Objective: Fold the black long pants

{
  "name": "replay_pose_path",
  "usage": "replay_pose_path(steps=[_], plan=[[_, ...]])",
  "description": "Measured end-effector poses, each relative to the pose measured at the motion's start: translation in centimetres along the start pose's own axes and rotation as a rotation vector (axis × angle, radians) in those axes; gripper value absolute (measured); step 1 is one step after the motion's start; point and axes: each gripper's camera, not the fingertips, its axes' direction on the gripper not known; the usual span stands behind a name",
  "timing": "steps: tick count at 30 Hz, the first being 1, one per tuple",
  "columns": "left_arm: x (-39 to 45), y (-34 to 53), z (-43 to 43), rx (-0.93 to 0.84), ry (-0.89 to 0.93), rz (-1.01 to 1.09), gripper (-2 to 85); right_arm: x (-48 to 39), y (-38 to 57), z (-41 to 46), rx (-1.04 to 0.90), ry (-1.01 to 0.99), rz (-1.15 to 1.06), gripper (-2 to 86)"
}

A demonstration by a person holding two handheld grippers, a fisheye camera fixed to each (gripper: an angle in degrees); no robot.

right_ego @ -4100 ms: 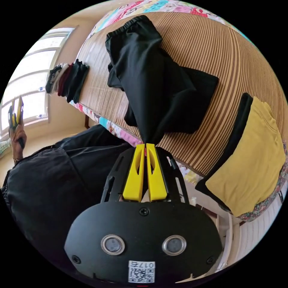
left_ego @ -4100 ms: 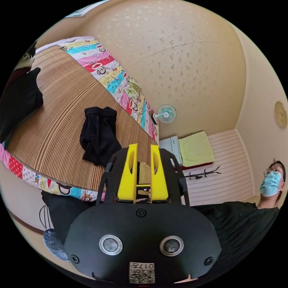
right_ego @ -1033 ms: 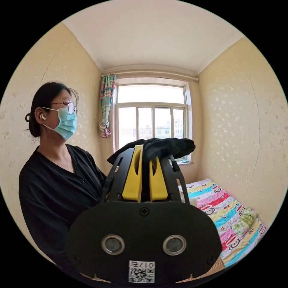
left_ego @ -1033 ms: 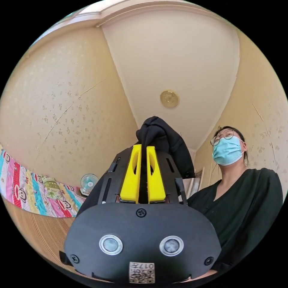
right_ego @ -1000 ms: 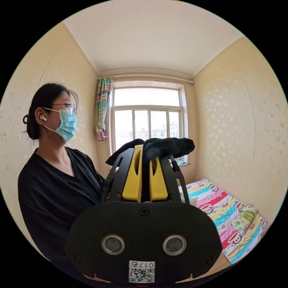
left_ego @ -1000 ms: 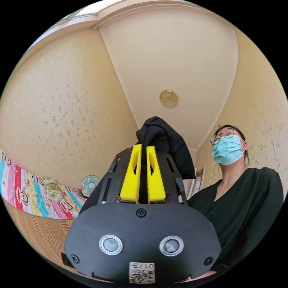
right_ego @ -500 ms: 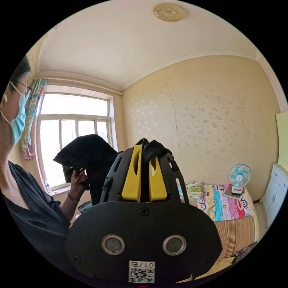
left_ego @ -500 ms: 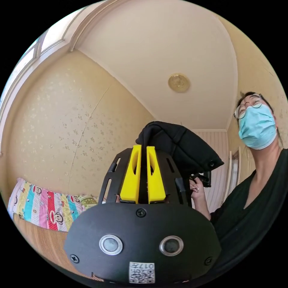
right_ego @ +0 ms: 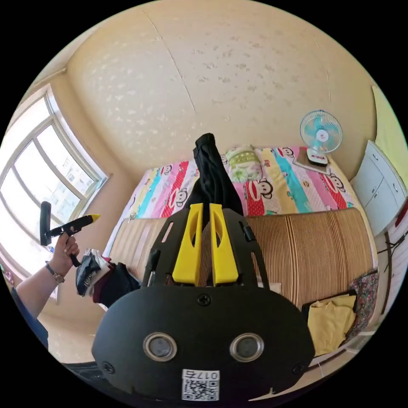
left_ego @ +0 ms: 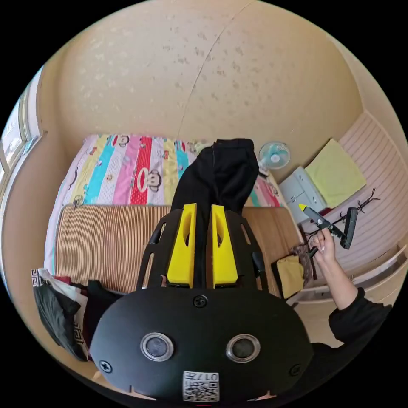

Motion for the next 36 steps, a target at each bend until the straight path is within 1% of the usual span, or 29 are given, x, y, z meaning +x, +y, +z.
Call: replay_pose_path(steps=[1,2,3,4,5,6,7,9,10,14,19,23,27,30,33,36], plan=[[-1.5,4.1,4.7,-0.148,-0.031,0.002,6.5,0.9,1.8,1.9,-0.067,0.012,0.004,2.7],[-2.2,6.4,6.8,-0.218,-0.041,-0.001,6.5,2.6,5.3,5.1,-0.197,0.039,0.025,2.2],[-3.7,11.0,10.4,-0.338,-0.051,-0.032,6.6,4.2,8.7,7.7,-0.327,0.064,0.066,1.8],[-5.2,15.6,13.3,-0.446,-0.045,-0.084,6.6,5.0,10.3,8.6,-0.382,0.072,0.09,1.5],[-5.9,17.7,14.4,-0.49,-0.032,-0.112,6.6,6.2,13.2,9.7,-0.463,0.075,0.126,1.2],[-7.0,21.7,16.0,-0.552,0.004,-0.168,6.6,6.9,15.5,10.1,-0.523,0.073,0.15,1.0],[-8.0,25.1,17.0,-0.599,0.03,-0.217,6.6,7.1,16.3,10.1,-0.549,0.074,0.155,0.9],[-9.2,28.9,17.7,-0.662,0.035,-0.264,6.6,7.1,18.0,10.1,-0.651,0.09,0.149,0.6],[-9.9,30.6,17.8,-0.694,0.036,-0.274,6.6,7.2,18.1,10.0,-0.666,0.097,0.148,0.5],[-13.0,31.2,16.7,-0.719,0.024,-0.265,6.6,8.4,16.0,8.0,-0.692,0.081,0.219,0.3],[-18.9,25.8,14.5,-0.681,-0.003,-0.173,6.7,9.2,10.5,4.9,-0.683,0.098,0.215,0.2],[-22.4,23.1,14.4,-0.681,-0.021,-0.11,6.9,9.3,6.1,0.7,-0.659,0.121,0.203,0.2],[-25.9,21.7,15.9,-0.676,0.013,-0.098,7.3,11.1,3.6,-4.6,-0.633,0.124,0.297,0.2],[-27.8,22.0,17.7,-0.685,0.042,-0.12,7.1,12.8,3.1,-7.8,-0.669,0.145,0.354,0.3],[-28.6,25.0,20.2,-0.778,0.017,-0.094,5.2,14.6,2.8,-10.1,-0.739,0.21,0.399,0.3],[-28.3,28.1,17.4,-0.599,-0.063,-0.083,1.8,16.0,1.7,-11.5,-0.801,0.228,0.437,0.2]])
